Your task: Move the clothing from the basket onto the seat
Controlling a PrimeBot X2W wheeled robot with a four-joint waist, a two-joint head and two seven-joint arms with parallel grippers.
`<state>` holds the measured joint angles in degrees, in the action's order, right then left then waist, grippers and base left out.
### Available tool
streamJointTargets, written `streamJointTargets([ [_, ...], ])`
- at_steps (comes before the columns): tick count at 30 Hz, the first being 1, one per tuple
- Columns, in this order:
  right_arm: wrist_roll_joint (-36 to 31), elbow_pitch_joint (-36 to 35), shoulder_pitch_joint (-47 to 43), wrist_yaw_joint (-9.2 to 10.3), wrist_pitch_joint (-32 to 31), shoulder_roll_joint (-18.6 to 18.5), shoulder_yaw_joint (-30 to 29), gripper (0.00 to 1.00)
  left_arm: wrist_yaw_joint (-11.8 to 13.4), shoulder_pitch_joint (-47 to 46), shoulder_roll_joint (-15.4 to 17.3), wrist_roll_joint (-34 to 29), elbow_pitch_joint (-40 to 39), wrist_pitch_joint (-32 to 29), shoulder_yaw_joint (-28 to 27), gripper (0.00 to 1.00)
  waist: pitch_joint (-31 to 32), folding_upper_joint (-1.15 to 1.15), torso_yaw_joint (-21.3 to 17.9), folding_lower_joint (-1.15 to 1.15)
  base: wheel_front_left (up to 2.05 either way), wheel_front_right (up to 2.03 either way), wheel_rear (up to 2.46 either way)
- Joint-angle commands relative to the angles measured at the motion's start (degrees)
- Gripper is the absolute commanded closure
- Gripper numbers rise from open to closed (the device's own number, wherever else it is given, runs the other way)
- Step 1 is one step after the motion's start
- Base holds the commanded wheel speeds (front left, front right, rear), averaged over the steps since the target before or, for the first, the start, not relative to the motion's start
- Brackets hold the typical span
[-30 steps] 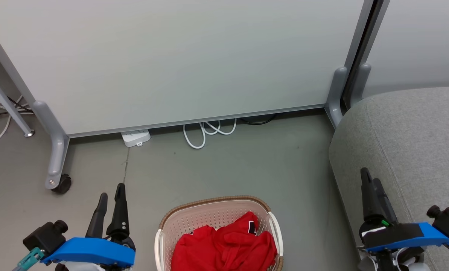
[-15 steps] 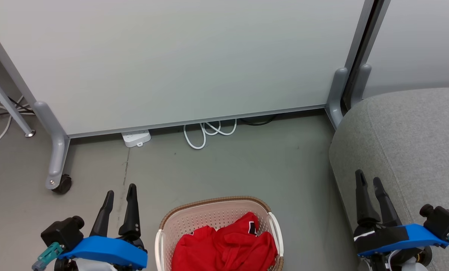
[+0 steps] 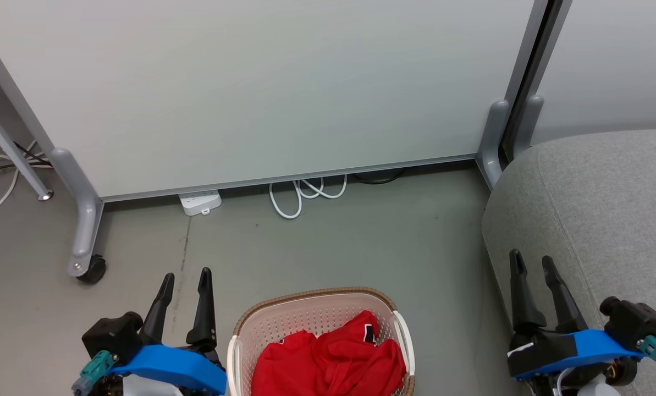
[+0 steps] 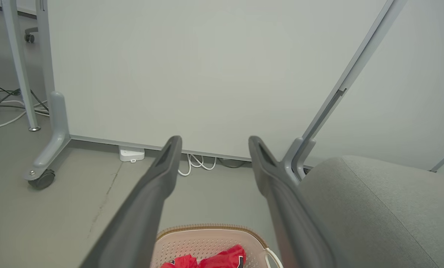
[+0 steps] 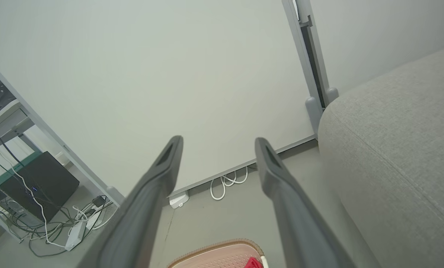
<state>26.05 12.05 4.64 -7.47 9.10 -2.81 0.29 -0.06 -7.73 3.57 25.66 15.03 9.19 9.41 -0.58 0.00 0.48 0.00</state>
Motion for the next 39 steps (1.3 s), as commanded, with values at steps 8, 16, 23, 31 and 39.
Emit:
streamJointTargets([
  [8,-5.1,-0.5,-0.3,-0.03,1.5,-0.1,0.7,0.0,0.5,-1.2,0.6,-5.3,-0.1,1.4,1.0,0.0,0.0,0.0,0.0,0.0,0.0,0.0,0.0],
  [16,-9.4,-0.4,-0.7,-0.03,2.6,-0.1,1.0,0.0,0.8,-1.2,0.5,-9.3,0.0,2.5,1.5,0.0,0.0,0.0,0.2,0.0,0.0,0.0,0.0],
  [23,-12.6,-0.5,-0.7,-0.03,3.3,-0.1,1.3,0.0,0.9,-1.1,0.5,-12.7,0.1,3.3,1.8,0.0,0.0,0.0,0.2,0.0,0.0,0.0,0.0],
  [31,-16.3,-0.3,-0.7,-0.02,4.3,-0.1,1.2,0.0,1.0,-1.2,0.3,-16.4,0.3,4.2,2.2,0.0,-0.1,0.0,0.3,0.0,0.0,0.0,0.0],
  [39,-19.5,-0.2,-1.0,-0.02,5.3,-0.1,1.4,0.0,0.8,-1.2,0.2,-19.8,0.5,5.1,2.4,0.0,-0.2,0.0,0.3,0.0,0.0,0.0,0.0],
])
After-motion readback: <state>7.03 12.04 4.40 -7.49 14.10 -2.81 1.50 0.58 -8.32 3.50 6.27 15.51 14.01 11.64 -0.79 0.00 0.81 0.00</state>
